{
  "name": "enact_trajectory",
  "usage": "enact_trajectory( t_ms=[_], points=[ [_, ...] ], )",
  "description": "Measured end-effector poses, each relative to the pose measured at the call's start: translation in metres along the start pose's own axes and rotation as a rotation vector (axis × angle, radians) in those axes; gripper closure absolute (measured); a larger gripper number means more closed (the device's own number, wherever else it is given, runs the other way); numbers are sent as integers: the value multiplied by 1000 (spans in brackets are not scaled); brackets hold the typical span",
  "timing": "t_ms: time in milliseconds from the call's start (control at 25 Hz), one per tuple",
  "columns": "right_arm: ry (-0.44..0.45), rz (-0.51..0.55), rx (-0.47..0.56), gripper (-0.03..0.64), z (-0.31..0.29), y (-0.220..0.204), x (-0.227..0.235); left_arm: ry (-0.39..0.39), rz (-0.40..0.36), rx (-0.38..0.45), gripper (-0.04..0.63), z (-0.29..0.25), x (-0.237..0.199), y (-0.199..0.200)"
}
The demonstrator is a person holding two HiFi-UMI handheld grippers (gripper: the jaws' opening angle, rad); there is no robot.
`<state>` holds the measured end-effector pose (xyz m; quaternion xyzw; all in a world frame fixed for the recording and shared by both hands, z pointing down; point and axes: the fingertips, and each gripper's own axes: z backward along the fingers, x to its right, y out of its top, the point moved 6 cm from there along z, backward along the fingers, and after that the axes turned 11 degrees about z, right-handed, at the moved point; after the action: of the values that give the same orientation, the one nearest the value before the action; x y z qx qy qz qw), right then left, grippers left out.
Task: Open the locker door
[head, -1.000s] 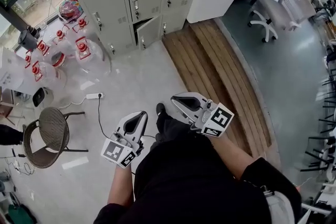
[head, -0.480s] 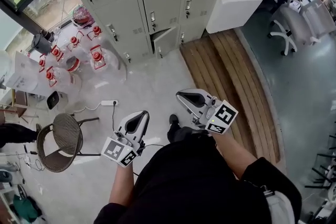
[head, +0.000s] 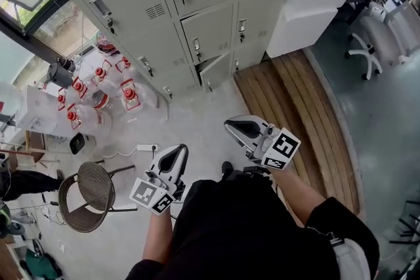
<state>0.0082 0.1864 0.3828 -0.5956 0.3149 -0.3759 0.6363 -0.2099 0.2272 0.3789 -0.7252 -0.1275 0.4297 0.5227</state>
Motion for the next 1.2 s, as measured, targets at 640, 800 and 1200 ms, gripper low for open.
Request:
enact_trajectory(
  t_ms=[640,800,1200],
  points=[
    [-61,-61,-88,606,-83,-42,100,-55,96,-53,578,-84,-127,29],
    [-90,-67,-109,606,-118,-47,133,-92,104,-60,578,-114,-168,56],
    [-153,-45,-179,604,-204,-78,216,-157,116,-128,578,-170,-262,92]
  ],
)
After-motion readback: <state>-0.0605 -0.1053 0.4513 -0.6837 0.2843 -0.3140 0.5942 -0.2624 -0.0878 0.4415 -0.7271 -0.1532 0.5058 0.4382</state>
